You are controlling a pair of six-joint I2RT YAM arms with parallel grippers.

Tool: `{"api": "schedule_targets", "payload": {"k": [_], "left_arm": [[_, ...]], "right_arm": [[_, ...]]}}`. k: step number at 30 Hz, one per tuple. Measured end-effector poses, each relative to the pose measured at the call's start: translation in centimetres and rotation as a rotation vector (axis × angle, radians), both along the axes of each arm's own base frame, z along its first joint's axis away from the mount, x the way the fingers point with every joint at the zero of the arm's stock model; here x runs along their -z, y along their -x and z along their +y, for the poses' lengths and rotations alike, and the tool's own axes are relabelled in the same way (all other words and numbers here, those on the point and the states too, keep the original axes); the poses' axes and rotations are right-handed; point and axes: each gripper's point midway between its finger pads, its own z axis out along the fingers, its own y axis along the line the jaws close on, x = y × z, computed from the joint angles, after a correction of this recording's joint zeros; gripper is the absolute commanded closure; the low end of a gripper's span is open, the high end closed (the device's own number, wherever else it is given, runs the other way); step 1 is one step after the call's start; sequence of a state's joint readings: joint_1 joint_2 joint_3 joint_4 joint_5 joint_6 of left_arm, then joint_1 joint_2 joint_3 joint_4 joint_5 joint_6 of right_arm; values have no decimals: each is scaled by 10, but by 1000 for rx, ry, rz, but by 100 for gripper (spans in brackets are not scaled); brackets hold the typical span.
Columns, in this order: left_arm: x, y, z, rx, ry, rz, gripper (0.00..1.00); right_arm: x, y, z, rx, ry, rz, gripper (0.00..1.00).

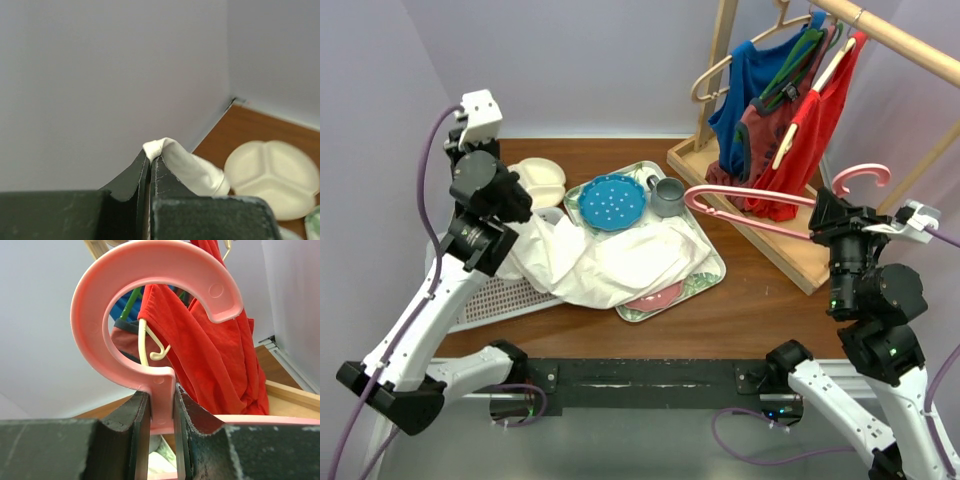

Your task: Remove the tank top from the hanger

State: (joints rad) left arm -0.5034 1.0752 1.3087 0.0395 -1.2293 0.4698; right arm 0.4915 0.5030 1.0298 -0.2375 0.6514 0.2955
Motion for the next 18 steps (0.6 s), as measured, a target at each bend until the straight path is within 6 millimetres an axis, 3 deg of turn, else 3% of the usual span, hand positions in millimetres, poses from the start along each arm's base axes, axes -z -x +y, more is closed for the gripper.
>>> {"api": "schedule_targets", "payload": {"k": [3, 6, 9, 10, 12, 13, 15, 18], "left_arm": [[61, 10, 18, -71, 46, 69, 100], [112, 15, 21, -111, 106, 125, 100], [157, 13, 16, -117, 157, 185, 77], [173, 13, 14, -115, 176, 207, 55], [203, 17, 11, -113, 215, 254, 39], [216, 20, 10, -109, 239, 273, 26], [232, 25, 7, -102, 285, 298, 20], [234, 27, 2, -62, 348, 292, 18]], "right_arm": [[2, -1, 2, -9, 5, 4, 100], [6, -3, 4, -15, 8, 11, 100], [12, -6, 6, -17, 14, 24, 100], [14, -7, 7, -19, 15, 28, 100], [18, -8, 8, -20, 19, 37, 100], [20, -9, 8, -20, 20, 40, 100], [21, -9, 8, -20, 22, 43, 100], [21, -8, 8, -20, 20, 39, 100]]}}
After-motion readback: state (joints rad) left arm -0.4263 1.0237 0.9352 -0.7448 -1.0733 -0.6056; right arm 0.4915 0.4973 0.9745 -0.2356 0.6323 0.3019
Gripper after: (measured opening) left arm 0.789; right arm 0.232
